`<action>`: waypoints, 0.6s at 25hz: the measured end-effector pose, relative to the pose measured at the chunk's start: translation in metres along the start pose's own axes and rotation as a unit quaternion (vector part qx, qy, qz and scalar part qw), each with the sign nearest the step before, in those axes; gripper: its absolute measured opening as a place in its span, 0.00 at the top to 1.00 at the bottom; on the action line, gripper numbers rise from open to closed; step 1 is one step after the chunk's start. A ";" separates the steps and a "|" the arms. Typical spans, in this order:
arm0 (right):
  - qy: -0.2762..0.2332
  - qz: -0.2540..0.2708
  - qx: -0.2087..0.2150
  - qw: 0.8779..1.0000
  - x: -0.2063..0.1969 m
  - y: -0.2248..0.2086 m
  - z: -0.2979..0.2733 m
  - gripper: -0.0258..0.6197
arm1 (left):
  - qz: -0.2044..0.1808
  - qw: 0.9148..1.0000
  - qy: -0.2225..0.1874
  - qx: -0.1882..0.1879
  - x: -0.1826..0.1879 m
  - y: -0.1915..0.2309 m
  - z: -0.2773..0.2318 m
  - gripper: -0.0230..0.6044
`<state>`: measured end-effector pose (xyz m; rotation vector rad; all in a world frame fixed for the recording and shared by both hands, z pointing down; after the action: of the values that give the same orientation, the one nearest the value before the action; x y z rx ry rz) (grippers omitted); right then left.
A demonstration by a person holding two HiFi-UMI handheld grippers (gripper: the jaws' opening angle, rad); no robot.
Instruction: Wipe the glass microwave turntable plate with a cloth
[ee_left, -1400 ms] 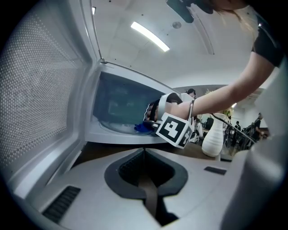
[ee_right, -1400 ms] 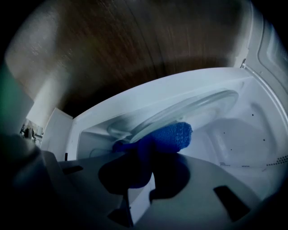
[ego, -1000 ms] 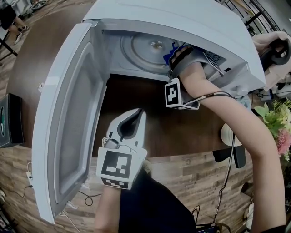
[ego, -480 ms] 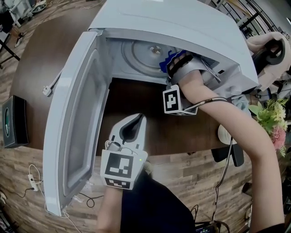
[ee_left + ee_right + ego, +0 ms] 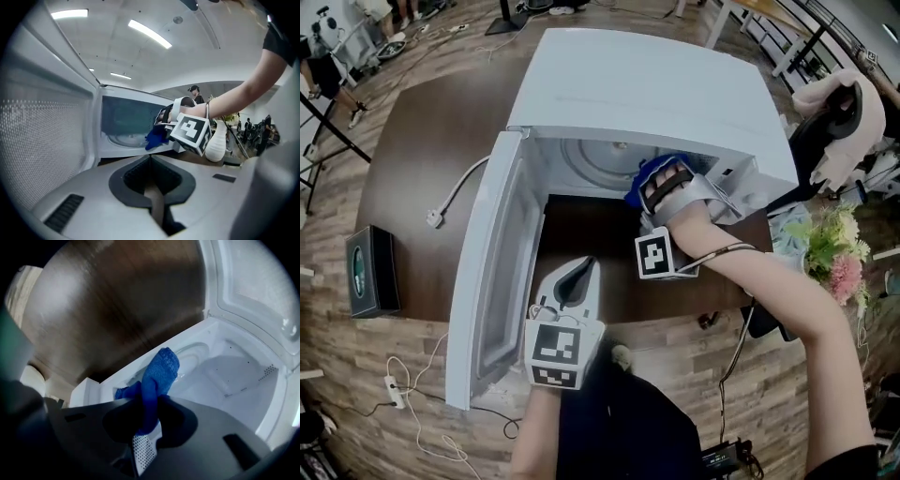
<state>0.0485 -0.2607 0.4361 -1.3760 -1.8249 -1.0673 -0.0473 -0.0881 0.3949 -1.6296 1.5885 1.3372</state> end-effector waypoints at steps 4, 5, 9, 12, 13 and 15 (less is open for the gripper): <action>-0.033 -0.068 0.008 0.997 -0.003 0.002 0.024 0.88 | 0.017 1.000 0.010 -0.015 0.009 -0.004 0.005 0.95; -0.040 -0.083 0.012 0.996 -0.004 0.004 0.030 0.88 | 0.023 0.999 0.012 -0.019 0.010 -0.005 0.005 0.95; -0.081 -0.168 0.035 0.982 -0.005 0.011 0.052 0.88 | 0.041 0.999 0.016 -0.029 0.020 -0.006 0.005 0.95; -0.107 -0.229 0.040 0.967 -0.011 0.011 0.068 0.88 | 0.061 0.997 0.017 -0.040 0.026 -0.007 0.004 0.95; -0.116 -0.251 0.042 0.960 -0.013 0.012 0.072 0.88 | 0.062 0.997 0.018 -0.040 0.028 -0.007 0.003 0.95; -0.139 -0.311 0.052 0.939 -0.017 0.014 0.080 0.88 | 0.060 0.997 0.019 -0.042 0.033 -0.009 0.002 0.95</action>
<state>0.0667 -0.1970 0.3860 -0.9310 -2.5890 -1.0850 -0.0443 -0.0996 0.3624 -1.6400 1.6961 1.4608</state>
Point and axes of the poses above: the fingertips, and each gripper's own axes: z backward along the fingers, y to its left, x out of its top, the point moved 2 cm from there along z, backward along the fingers, and after that the axes turned 10 degrees about z, right-handed, at the moved point
